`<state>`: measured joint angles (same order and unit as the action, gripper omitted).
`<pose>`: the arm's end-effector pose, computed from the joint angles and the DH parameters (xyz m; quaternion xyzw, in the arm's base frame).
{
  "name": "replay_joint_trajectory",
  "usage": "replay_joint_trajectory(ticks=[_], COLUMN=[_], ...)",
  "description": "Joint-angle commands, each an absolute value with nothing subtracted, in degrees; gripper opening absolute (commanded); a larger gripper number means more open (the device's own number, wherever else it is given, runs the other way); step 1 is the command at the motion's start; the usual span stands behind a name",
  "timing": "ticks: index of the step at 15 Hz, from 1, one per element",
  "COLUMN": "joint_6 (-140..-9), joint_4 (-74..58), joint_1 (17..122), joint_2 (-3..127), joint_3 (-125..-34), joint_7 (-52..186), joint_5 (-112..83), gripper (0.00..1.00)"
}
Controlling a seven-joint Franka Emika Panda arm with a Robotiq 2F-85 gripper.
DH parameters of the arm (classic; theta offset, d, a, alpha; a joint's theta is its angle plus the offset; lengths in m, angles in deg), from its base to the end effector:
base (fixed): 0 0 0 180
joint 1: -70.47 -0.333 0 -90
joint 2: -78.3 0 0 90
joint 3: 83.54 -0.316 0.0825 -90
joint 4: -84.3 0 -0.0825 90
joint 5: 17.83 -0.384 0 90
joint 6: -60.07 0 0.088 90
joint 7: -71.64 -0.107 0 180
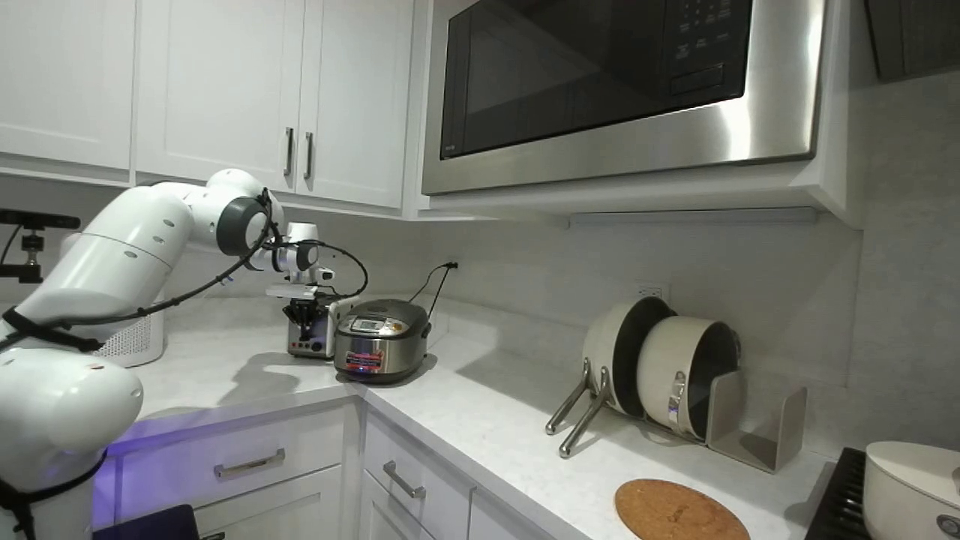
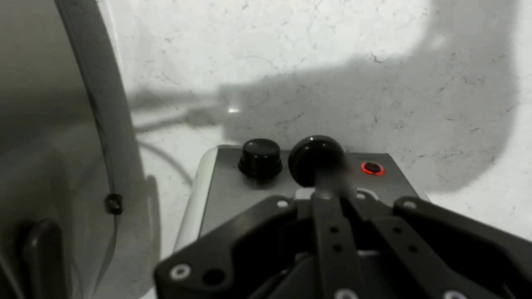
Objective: Push the lever on the toaster downwards
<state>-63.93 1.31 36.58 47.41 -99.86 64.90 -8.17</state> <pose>0.4958 0.5251 0.4037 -0.9191 -0.3812 -0.0893 0.0438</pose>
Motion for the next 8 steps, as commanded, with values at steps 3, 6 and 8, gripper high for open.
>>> replay_joint_trajectory(ticks=[3,6,8], joint_6=[-65.4,-64.8,-64.4], joint_4=[-0.2,0.2,0.7], joint_1=[37.2,37.4,37.5], joint_2=[46.0,46.2,46.1], joint_3=[-99.6,-99.6,-99.5], joint_7=[66.6,66.7,66.8], joint_5=[-9.1,-8.9,-8.6], gripper=[0.27,0.48,0.62])
